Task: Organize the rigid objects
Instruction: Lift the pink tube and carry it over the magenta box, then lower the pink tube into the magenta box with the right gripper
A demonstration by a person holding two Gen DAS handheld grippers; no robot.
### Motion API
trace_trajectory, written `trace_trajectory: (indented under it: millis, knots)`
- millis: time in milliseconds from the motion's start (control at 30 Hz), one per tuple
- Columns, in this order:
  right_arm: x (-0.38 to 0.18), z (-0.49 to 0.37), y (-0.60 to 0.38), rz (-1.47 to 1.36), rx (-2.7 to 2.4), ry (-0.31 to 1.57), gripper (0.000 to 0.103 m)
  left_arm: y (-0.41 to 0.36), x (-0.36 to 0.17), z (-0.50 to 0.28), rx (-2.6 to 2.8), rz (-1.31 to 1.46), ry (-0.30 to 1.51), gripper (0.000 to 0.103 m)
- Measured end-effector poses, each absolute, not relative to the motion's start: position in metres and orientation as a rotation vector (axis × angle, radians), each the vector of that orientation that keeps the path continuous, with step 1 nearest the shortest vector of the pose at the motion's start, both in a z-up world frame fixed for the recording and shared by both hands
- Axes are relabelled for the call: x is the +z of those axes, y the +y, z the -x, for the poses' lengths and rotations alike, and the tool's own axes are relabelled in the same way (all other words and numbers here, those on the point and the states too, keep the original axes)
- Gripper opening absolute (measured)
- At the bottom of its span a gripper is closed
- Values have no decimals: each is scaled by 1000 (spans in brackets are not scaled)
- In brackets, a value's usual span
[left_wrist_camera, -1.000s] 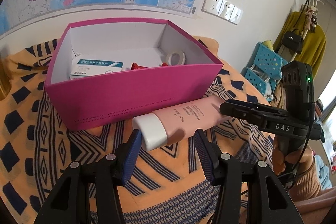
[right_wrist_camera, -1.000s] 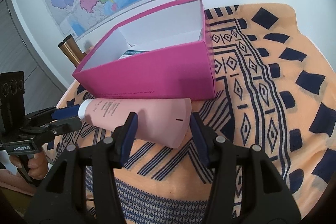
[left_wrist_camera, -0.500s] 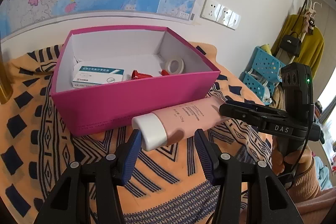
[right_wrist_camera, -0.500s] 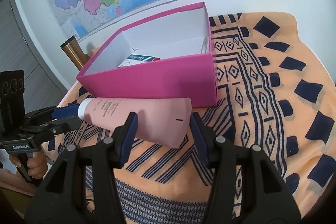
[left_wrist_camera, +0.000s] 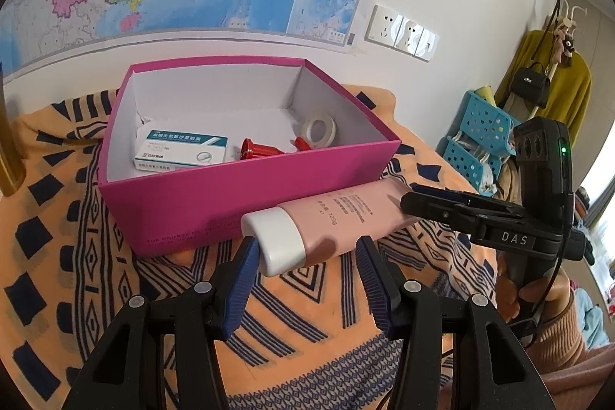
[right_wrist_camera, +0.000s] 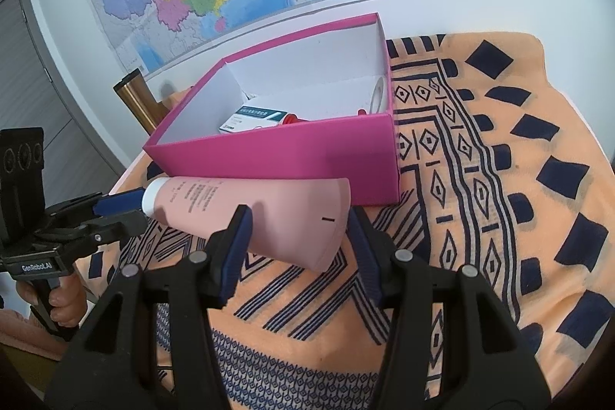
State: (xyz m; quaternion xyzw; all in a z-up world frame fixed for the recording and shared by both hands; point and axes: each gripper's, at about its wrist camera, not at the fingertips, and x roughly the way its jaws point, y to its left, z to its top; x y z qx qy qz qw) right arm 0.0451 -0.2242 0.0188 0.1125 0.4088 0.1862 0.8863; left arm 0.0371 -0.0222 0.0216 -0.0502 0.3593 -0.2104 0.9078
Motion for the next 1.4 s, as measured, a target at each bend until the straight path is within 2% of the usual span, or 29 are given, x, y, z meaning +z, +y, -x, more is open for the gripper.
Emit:
trace_trajectory:
  millis: [1400]
  knots:
    - [33, -50, -227, -213, 386, 812, 54, -25, 32, -40, -444, 88, 701, 52]
